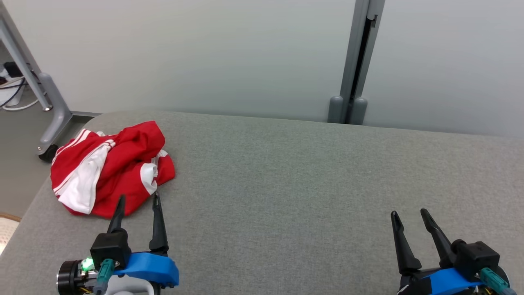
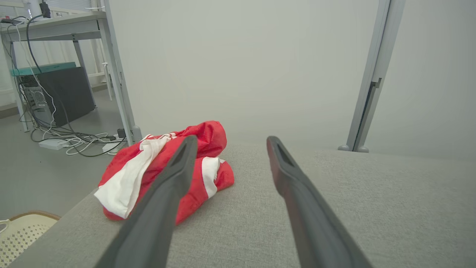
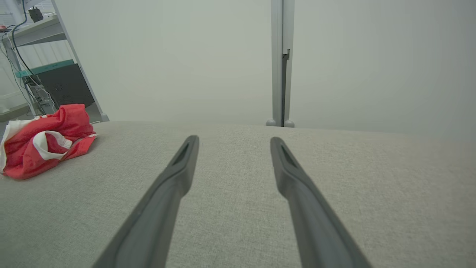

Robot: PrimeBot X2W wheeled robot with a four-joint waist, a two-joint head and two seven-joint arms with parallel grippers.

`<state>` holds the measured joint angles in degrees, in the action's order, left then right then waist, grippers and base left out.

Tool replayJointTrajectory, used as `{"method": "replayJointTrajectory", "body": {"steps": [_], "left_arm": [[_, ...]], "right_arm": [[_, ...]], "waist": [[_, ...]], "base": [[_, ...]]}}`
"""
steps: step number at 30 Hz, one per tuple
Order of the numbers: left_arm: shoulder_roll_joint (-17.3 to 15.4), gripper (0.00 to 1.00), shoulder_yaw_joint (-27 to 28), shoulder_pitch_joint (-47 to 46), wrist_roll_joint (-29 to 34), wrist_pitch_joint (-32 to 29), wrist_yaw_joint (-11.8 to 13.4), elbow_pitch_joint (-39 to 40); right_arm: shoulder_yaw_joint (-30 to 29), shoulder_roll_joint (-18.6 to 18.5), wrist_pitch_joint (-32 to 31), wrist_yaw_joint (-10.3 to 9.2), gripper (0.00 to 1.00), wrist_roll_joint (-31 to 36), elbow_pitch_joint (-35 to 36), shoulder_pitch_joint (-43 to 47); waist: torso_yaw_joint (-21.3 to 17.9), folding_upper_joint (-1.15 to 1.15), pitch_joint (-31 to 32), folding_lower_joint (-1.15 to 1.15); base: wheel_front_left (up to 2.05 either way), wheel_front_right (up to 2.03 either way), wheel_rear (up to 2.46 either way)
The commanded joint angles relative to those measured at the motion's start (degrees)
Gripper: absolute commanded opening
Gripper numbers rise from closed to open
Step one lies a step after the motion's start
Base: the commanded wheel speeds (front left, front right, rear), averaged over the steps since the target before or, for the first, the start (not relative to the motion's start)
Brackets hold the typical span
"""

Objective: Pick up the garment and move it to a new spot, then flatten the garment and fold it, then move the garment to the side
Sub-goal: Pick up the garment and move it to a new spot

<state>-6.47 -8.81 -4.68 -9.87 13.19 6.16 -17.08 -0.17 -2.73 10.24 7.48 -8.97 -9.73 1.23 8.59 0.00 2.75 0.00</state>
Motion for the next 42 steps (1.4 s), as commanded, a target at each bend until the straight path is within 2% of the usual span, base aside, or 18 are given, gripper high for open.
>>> {"method": "replayJointTrajectory", "body": {"steps": [1,30,36,42], "left_arm": [[-0.4,1.0,0.3,0.4,-0.2,-0.1,0.4,0.2],[-5.3,1.0,4.9,5.0,-3.9,-4.0,2.8,7.5],[-6.0,1.0,5.9,6.3,-4.6,-4.5,3.5,9.0],[-6.6,1.0,7.0,7.6,-5.3,-4.5,4.1,10.3]], "right_arm": [[0.2,-0.3,0.3,0.03,1.0,-0.1,0.0,0.6],[2.7,-0.3,1.4,0.03,1.0,-1.3,-2.2,-1.0],[3.0,-0.3,1.7,0.03,1.0,-1.3,-2.8,-1.3],[3.4,-0.3,1.7,0.03,1.0,-0.8,-2.9,-2.2]], "waist": [[0.5,0.0,-0.2,0.0],[16.4,0.0,0.9,0.0],[18.8,0.0,0.7,0.0],[19.3,0.0,0.1,0.0]], "base": [[0.0,0.0,0.0],[0.0,0.0,0.0],[0.0,0.0,0.0],[0.0,0.0,0.0]]}}
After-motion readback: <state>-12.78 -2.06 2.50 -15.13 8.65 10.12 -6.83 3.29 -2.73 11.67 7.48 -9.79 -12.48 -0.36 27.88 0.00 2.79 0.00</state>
